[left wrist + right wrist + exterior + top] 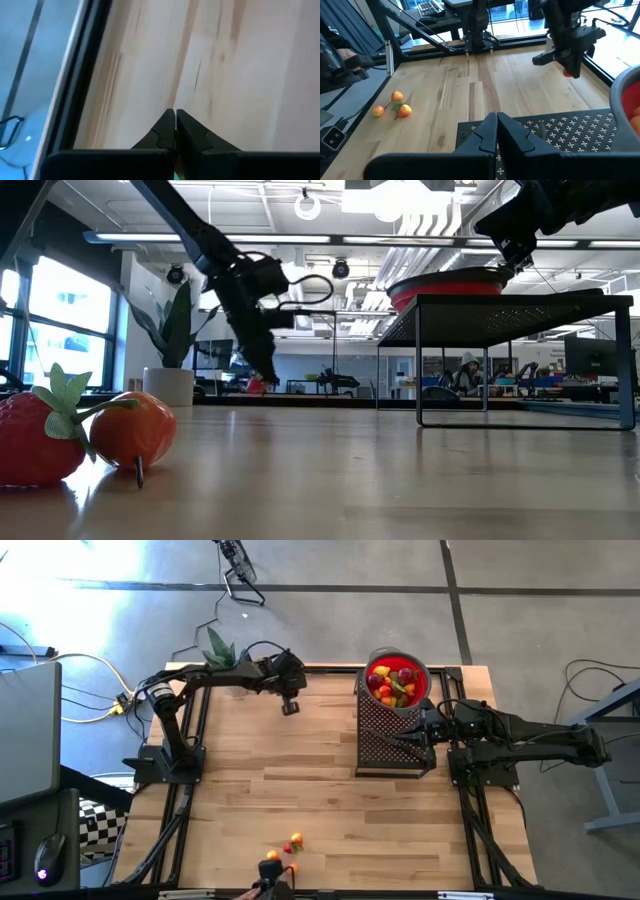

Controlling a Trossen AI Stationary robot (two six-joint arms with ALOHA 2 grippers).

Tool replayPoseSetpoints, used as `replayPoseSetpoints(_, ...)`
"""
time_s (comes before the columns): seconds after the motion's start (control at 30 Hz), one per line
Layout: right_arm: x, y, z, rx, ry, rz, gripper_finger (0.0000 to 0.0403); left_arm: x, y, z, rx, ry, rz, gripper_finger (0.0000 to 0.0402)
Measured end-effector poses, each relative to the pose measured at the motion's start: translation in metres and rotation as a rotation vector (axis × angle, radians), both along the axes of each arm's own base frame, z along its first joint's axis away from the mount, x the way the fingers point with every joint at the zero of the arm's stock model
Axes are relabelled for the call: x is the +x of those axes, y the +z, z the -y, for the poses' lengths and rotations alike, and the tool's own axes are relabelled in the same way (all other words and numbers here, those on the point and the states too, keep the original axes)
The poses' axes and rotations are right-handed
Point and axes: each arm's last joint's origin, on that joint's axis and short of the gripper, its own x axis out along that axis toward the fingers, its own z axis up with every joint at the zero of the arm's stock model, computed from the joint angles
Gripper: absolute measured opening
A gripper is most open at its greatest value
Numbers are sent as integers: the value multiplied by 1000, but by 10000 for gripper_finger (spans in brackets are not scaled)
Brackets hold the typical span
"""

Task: Pick & Place Fruit
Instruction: Put the strawberry into the strainer bowl on the shelf

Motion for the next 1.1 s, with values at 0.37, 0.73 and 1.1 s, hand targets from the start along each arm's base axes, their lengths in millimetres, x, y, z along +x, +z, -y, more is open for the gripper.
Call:
replayPoseSetpoints(0.37,0,0,0,-26,8,0,5,27,76,-13,-77,-20,248,0)
replayPoseSetpoints(0.73,0,0,0,-26,8,1,5,57,162,1,-16,-125,575,0)
replayPoseSetpoints(1.1,0,0,0,-48,14,1,5,78,199,23,-6,-258,912,0)
